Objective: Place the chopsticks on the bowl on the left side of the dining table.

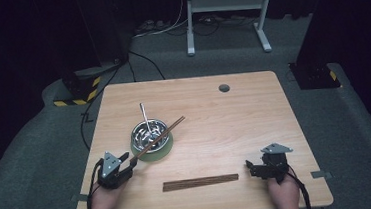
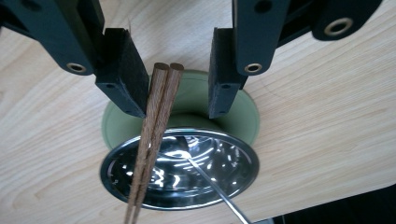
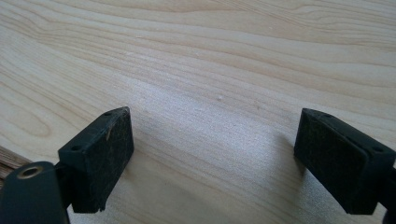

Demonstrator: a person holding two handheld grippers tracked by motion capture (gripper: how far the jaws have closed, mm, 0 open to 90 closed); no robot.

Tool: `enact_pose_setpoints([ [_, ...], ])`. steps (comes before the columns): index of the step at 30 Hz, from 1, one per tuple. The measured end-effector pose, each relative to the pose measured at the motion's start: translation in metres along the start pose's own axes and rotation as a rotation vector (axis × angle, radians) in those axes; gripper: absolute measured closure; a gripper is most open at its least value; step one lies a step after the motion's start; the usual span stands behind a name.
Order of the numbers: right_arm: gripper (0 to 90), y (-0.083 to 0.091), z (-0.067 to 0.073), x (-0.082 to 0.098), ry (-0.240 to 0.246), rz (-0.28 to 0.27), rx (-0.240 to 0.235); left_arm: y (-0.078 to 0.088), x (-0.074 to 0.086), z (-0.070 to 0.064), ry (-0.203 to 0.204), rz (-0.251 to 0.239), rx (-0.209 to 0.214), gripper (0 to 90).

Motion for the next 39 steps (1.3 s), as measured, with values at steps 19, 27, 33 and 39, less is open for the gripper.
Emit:
enact_pose_setpoints([
  [19,11.7,0.0,0.0,0.0,0.0,0.0,-0.002,-0.018,-0.007,0.026,0.121,-0.031,-0.161,58.1],
  [27,10.5,-0.002,-0.001,-0.001,0.005,-0.008,0.003,-0.022,-0.007,0.034,0.149,-0.033,-0.177,59.2],
  [33,10.2,-0.001,-0.001,-0.001,0.005,0.002,-0.002,-0.028,-0.014,0.041,0.172,-0.043,-0.182,61.7],
  [39,11.8,-0.001,0.0,0.0,0.001,-0.007,0.007,-0.038,-0.017,0.048,0.186,-0.036,-0.179,61.7],
])
Point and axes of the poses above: each handheld gripper's, and its own axes: y roughly backward along the jaws, x roughly out of its underside, z roughly to its left, the point moved 3 cm from there along -y, roughly forward along the jaws, and after that the axes turned 2 degrees about y, right-handed, at the moved point
